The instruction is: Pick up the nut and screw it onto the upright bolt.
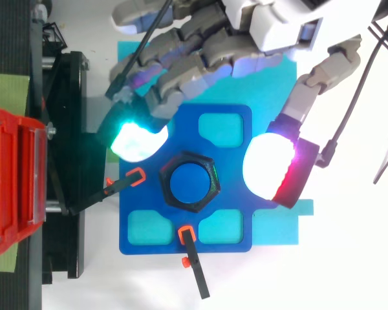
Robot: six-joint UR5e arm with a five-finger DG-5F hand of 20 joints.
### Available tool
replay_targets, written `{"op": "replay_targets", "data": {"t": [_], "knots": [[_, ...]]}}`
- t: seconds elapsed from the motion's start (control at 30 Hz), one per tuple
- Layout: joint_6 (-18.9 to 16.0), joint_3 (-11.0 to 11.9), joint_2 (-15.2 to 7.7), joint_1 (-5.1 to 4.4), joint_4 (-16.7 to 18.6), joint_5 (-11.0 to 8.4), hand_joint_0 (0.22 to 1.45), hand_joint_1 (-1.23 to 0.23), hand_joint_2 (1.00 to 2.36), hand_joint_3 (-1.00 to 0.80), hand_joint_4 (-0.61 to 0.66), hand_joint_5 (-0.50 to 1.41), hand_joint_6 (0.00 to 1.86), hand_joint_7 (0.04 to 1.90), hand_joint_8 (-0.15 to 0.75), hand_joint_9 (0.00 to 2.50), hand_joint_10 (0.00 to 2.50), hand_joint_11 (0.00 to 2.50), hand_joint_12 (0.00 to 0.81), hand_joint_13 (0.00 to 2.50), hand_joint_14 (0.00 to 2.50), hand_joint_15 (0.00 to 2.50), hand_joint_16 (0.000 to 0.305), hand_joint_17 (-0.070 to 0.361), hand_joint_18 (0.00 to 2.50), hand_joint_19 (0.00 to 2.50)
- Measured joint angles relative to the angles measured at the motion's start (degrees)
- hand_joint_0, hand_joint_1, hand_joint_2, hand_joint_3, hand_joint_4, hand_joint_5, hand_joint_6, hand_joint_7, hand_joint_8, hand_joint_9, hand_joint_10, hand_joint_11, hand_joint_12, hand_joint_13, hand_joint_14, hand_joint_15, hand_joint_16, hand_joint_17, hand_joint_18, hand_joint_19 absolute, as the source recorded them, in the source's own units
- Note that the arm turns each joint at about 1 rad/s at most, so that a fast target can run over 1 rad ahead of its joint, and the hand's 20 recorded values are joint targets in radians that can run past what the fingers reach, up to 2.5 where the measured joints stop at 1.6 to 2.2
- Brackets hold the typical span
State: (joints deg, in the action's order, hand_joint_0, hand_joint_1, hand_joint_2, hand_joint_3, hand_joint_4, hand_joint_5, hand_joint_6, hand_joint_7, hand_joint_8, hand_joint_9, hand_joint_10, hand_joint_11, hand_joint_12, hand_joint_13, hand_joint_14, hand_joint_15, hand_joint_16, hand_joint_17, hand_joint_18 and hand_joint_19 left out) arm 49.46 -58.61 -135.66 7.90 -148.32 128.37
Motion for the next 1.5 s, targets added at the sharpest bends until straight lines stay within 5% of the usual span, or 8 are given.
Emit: {"op": "replay_targets", "data": {"t": [0.23,0.77,1.5], "knots": [[-0.1,-0.77,-0.04,-1.65,-0.88,-3.68,0.46,-0.14,1.0,-0.5,0.07,-0.22,0.5,0.51,0.159,0.24,0.0,0.0,0.291,0.02,0.0,0.0,0.035,0.079,0.0,0.0],[-0.05,-3.94,-0.04,-4.1,-0.19,-5.09,0.46,-0.14,1.0,-0.5,0.09,-0.21,0.5,0.54,0.172,0.21,0.0,0.0,0.296,0.0,0.0,0.0,0.036,0.081,0.0,0.0],[0.9,-4.2,-1.48,-4.43,1.66,-7.42,0.46,-0.18,1.0,-0.5,0.12,-0.2,0.5,0.59,0.19,0.23,0.0,0.0,0.304,0.03,0.0,0.0,0.037,0.083,0.0,0.0]]}}
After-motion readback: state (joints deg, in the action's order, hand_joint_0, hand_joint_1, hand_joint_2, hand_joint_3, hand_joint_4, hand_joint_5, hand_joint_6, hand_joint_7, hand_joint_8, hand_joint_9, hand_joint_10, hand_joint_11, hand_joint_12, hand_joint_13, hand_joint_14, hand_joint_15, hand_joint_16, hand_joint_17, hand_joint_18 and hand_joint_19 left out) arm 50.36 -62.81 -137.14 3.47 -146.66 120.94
